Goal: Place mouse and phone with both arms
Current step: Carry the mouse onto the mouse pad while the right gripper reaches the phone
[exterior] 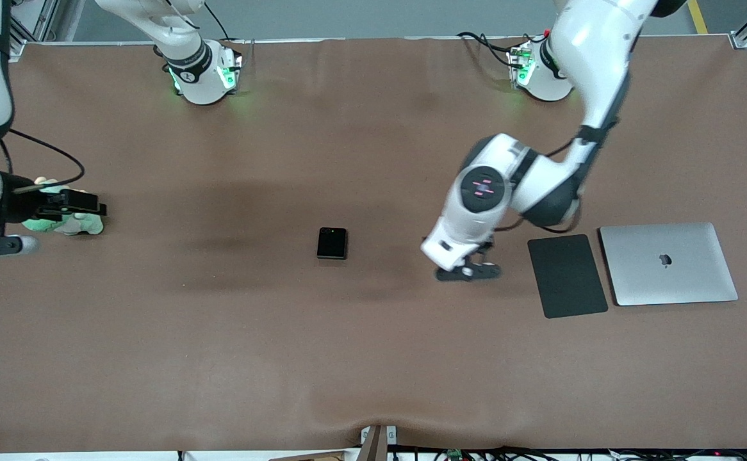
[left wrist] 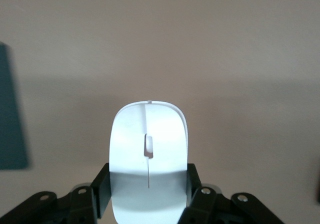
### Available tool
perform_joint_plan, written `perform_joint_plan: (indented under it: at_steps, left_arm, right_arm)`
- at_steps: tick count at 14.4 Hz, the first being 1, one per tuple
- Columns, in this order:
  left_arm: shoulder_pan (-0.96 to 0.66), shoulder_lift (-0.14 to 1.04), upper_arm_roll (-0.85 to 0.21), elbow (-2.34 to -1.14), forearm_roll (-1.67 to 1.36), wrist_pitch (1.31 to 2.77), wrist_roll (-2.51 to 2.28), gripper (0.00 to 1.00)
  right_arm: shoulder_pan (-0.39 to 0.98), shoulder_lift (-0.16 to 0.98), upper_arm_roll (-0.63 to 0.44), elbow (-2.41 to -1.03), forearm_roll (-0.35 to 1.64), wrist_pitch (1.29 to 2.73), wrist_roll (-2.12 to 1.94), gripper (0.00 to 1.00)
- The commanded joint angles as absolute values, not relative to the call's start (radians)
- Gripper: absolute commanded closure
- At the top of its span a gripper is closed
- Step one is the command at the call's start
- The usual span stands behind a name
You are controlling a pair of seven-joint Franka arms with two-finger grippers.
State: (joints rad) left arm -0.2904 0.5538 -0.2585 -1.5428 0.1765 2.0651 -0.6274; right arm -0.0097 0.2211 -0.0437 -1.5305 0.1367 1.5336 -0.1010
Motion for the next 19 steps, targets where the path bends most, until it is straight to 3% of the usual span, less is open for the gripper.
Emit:
perform_joint_plan:
  at_steps: [1,8,10,19]
  left_arm:
    - [-0.143,0.517,-0.273,-1.568,0.196,2.052,-0.501,0.68]
    - [0.076,0.567,-0.270,-1.623,0.251,2.092,-0.353,0.68]
    - [0.123,0.583,-0.272,-1.672,0.317,2.167,-0.351,0.68]
    - [0.172,0.594,-0.272,-1.845,0.328,2.371,-0.335,0.65]
  right_arm:
    - [0.049,0.224,-0.048,-1.526,0.179,1.528,0.007,0.00]
    - [0.149,0.235,-0.048,-1.575,0.239,1.617,0.049,0.00]
    - [0.196,0.242,-0.048,-1.582,0.239,1.637,0.098,0.00]
    - [0.388,0.345,-0.048,-1.580,0.238,1.796,0.291,0.00]
